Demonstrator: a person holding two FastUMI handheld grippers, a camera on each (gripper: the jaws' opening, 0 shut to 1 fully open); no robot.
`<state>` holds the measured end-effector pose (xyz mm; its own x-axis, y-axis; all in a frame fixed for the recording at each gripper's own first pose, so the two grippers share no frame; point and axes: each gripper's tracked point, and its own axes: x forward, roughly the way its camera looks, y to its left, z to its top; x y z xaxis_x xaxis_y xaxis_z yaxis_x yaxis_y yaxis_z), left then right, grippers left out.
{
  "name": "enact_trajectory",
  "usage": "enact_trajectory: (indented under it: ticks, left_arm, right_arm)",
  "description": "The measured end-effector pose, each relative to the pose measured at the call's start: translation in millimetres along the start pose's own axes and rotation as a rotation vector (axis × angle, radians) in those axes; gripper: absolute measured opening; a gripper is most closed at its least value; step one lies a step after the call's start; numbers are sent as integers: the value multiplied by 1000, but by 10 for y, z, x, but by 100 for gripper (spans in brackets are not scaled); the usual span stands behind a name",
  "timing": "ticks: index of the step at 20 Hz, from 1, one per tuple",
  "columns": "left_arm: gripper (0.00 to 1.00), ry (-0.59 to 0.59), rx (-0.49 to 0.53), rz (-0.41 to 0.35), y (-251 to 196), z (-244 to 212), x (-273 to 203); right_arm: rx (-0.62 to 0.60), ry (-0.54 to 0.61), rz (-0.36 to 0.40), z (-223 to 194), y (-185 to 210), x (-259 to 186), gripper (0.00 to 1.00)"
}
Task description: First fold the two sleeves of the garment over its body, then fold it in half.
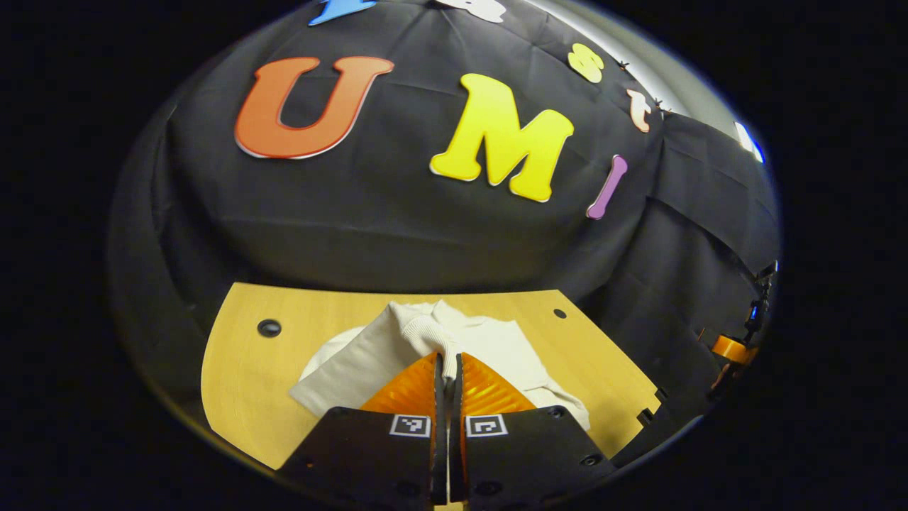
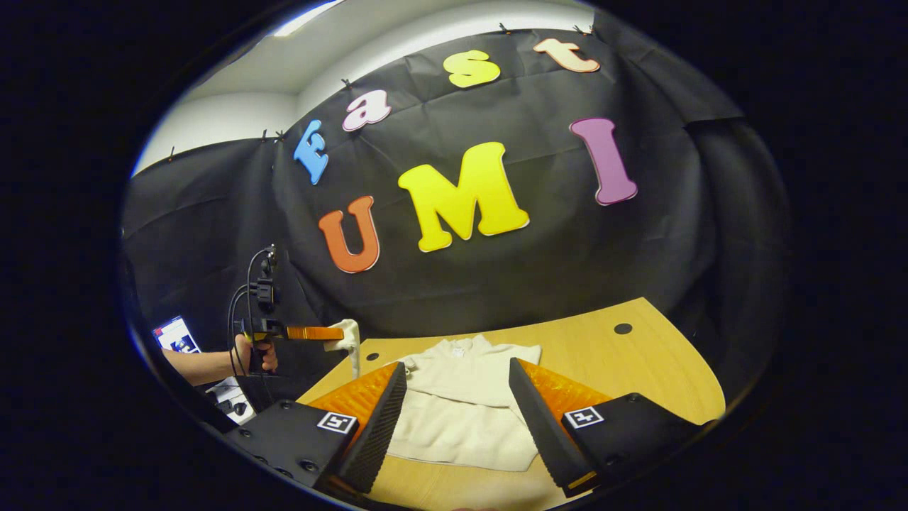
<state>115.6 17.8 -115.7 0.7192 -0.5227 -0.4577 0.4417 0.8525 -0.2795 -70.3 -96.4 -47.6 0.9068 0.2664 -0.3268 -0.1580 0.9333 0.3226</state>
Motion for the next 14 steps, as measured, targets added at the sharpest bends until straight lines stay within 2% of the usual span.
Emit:
enact_trajectory:
  ticks: [5,10,12,14]
  left_arm:
    - [4,35,85,-145,-693,135,716]
    - [4,133,134,-251,-1183,-159,1540]
    - [4,178,161,-265,-1280,-350,1844]
    - [4,230,180,-231,-1281,-544,2176]
  right_arm:
    - [6,-27,-123,82,-454,-295,90]
    - [19,-12,-227,63,-793,-470,90]
    - [18,2,-257,42,-879,-513,90]
    - [15,27,-280,2,-950,-528,90]
